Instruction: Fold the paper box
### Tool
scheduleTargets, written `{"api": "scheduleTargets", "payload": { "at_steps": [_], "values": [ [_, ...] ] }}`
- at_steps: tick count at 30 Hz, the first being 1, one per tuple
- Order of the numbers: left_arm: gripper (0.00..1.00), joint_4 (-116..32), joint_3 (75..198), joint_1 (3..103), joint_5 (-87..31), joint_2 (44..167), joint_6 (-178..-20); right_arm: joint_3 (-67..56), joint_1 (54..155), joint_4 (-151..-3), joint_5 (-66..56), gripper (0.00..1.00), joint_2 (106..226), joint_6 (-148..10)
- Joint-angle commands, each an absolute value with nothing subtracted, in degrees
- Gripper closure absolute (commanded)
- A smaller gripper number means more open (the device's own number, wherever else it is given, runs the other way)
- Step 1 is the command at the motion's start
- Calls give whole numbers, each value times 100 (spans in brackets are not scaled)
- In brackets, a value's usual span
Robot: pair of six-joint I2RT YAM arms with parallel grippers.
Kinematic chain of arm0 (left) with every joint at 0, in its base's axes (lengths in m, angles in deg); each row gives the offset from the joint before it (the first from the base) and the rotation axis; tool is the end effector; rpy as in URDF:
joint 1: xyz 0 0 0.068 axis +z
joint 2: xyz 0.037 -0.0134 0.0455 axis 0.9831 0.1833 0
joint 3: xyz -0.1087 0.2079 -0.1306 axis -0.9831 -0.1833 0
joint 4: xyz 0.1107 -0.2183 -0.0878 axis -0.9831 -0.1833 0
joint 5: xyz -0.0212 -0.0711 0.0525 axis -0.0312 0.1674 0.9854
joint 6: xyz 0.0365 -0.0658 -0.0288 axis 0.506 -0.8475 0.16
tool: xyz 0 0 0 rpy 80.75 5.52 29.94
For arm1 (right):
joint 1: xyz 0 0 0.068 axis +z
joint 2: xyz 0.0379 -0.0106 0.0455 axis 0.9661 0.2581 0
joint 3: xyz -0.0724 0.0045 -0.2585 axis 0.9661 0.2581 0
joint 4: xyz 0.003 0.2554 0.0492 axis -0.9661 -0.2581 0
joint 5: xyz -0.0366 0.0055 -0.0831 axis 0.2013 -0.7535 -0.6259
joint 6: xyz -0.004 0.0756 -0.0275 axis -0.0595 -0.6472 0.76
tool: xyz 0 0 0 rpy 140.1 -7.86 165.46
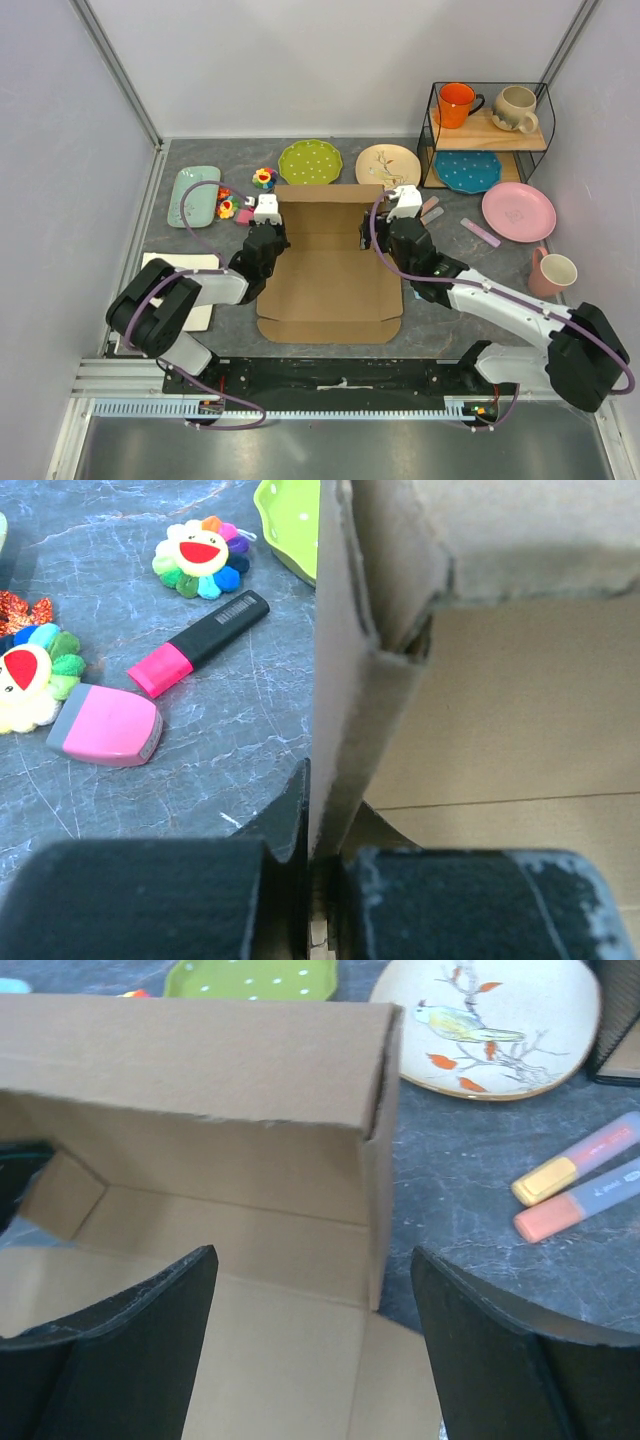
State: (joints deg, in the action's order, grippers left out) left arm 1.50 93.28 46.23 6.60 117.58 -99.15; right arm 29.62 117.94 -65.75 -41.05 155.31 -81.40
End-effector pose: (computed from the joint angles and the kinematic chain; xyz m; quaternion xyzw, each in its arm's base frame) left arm 0.2838 -0.1484 0.1654 0.0037 0.7749 -0.0631 0.6289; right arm 0.2432 0.1813 0.2427 -0.0257 0.8038 0.1193 0.5823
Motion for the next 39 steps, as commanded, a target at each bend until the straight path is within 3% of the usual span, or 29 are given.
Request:
{"api": "scheduleTargets", "payload": {
  "at_steps": [1, 5, 10, 15, 21, 29, 39],
  "values": [
    [98, 938, 9522, 4622, 1084, 11976, -9878, 2976, 11802, -6937, -3051, 12, 15005, -8104],
    [98, 1157, 9548, 4622, 1224, 12249, -9922, 2959, 11802, -7244, -2221, 6, 14567, -7954],
    [98, 1193, 9557, 4622, 1207, 12293, -9896, 2906, 11750, -7324, -2492, 4, 14100, -8234],
    [98, 1237, 9531, 4622, 1041, 12275, -9826, 2774, 10760, -7079, -2028, 5, 13976, -8990],
    [98, 1140, 9636, 4622, 839, 12328, -9711, 2801, 9791, -6078, -1307, 6, 14792, -9790],
    [98, 1009, 9777, 4622, 531, 12398, -9562, 2617, 9605, -4890, -981, 8, 15856, -10116],
    [95, 447, 10110, 4622, 337, 12478, -9474, 3152, 9579, -4644, -1060, 23, 16393, -9914]
  ]
}}
